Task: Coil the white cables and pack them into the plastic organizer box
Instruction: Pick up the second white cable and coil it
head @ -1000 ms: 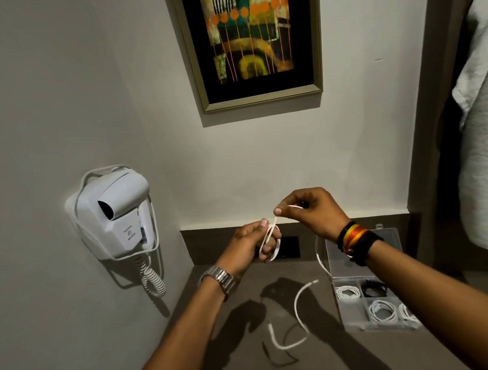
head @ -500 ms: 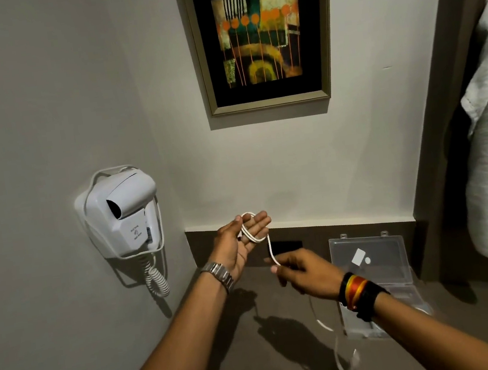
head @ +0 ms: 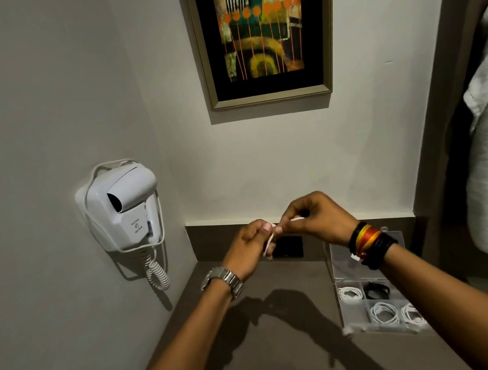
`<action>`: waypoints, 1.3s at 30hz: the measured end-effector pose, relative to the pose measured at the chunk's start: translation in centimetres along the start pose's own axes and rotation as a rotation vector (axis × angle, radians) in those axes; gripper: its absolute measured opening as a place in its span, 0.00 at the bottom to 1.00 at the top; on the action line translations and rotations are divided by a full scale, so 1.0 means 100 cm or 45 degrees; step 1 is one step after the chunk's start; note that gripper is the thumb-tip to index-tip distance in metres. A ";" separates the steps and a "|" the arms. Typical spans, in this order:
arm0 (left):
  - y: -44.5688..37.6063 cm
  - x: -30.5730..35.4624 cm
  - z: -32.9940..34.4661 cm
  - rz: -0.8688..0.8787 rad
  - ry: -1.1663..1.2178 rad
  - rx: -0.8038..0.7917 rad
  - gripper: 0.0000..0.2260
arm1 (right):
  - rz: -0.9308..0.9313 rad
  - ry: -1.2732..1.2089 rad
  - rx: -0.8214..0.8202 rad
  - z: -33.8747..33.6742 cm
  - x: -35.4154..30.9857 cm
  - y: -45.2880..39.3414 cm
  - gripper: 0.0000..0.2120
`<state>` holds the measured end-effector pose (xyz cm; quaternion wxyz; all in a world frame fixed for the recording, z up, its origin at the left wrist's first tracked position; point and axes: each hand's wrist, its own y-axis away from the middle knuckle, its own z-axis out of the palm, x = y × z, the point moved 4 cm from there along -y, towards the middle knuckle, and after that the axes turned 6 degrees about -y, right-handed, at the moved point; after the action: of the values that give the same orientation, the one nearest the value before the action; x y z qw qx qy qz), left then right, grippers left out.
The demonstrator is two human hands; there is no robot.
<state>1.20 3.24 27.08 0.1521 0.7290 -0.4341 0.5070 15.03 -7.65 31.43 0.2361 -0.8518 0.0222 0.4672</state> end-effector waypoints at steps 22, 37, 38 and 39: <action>0.006 -0.026 -0.013 -0.004 0.074 0.250 0.13 | -0.137 0.501 -0.125 0.052 -0.004 0.024 0.10; 0.000 -0.018 -0.029 -0.233 1.369 0.338 0.12 | 0.156 0.192 -0.088 0.086 0.049 0.046 0.12; -0.001 -0.018 -0.031 -0.218 1.288 0.392 0.13 | 0.139 0.242 -0.137 0.092 0.044 0.049 0.14; 0.000 -0.018 -0.031 -0.195 1.123 0.421 0.14 | 0.112 0.296 -0.169 0.094 0.038 0.050 0.14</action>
<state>-0.87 6.16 26.93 0.2406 0.4885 -0.1867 0.8177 8.49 -7.44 22.14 0.1543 -0.9121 0.0556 0.3757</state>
